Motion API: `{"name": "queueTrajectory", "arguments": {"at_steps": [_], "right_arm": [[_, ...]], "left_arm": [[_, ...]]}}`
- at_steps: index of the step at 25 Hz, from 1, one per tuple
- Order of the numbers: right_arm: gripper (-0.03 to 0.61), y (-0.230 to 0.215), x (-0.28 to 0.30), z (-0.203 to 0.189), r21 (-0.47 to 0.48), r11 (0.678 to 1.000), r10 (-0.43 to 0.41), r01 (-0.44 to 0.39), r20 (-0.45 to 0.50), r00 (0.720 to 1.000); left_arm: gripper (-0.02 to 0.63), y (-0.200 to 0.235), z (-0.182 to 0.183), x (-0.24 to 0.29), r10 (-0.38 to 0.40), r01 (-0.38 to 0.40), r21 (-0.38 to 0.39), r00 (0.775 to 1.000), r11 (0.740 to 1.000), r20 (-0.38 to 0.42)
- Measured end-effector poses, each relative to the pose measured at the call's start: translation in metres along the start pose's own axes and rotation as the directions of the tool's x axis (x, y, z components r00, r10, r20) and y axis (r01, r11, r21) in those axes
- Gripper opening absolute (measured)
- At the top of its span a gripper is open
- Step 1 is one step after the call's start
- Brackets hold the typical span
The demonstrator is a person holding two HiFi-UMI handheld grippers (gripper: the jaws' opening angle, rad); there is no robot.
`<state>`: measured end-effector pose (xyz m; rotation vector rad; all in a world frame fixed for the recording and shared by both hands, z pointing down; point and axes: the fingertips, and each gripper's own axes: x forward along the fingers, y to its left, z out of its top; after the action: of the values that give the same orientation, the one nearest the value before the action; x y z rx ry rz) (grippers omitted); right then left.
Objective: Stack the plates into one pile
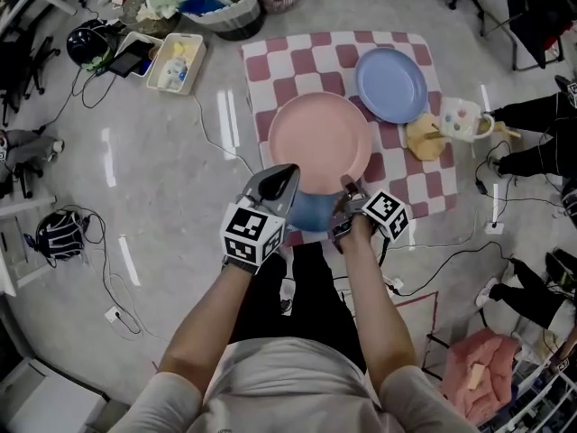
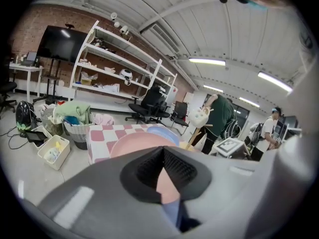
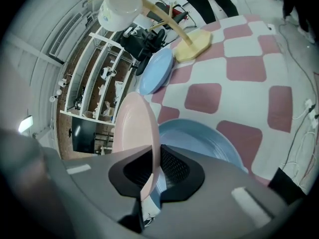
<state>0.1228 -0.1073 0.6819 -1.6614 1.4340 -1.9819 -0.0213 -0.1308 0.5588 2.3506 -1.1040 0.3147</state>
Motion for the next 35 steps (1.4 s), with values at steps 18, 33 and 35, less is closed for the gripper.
{"name": "queueTrajectory", "arguments": {"at_steps": [18, 33, 35], "right_arm": [[0.041, -0.079, -0.051, -0.058, 0.071, 0.996, -0.047, 0.045, 0.024, 0.999], [0.078, -0.091, -0.081, -0.065, -0.108, 0.974, -0.202, 0.2, -0.006, 0.979], [0.077, -0.082, -0.089, -0.062, -0.119, 0.974, -0.191, 0.191, 0.017, 0.982]], "left_arm": [[0.006, -0.031, -0.035, -0.05, -0.045, 0.046, 0.032, 0.998, 0.998, -0.032], [0.006, -0.044, -0.023, -0.066, -0.079, 0.08, 0.04, 0.997, 0.996, -0.007], [0.006, -0.046, -0.021, -0.068, -0.087, 0.087, 0.04, 0.996, 0.995, -0.007]]}}
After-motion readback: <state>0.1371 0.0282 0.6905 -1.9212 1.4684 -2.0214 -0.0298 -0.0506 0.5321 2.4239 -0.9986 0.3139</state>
